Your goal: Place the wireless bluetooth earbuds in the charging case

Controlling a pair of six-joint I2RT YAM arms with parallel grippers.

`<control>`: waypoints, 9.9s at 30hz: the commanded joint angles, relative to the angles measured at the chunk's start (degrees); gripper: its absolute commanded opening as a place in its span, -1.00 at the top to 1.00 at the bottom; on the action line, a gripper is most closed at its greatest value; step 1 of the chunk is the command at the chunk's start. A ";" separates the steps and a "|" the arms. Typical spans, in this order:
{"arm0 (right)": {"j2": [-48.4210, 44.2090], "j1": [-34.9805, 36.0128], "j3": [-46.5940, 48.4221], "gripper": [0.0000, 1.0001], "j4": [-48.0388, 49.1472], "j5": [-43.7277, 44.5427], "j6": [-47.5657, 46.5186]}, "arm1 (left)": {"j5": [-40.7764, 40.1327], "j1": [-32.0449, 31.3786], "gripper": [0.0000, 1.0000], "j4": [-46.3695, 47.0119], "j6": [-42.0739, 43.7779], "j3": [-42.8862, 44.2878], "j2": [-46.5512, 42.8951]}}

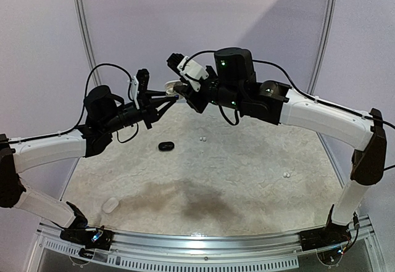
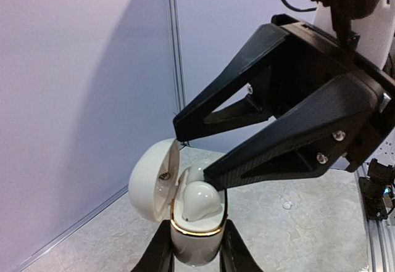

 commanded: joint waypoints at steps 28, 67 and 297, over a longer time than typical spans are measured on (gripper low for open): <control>-10.33 -2.02 -4.80 0.09 1.68 -2.57 10.06 | -4.91 -0.41 1.00 -14.67 83.44 -5.00 -0.26; -6.30 -5.62 -3.55 -0.15 -8.76 8.77 18.04 | -3.38 33.16 -0.51 -80.66 -19.24 29.96 40.47; -12.69 -16.51 -14.26 1.00 32.02 -49.21 39.57 | 22.89 3.45 -0.74 -15.31 -15.91 19.66 0.24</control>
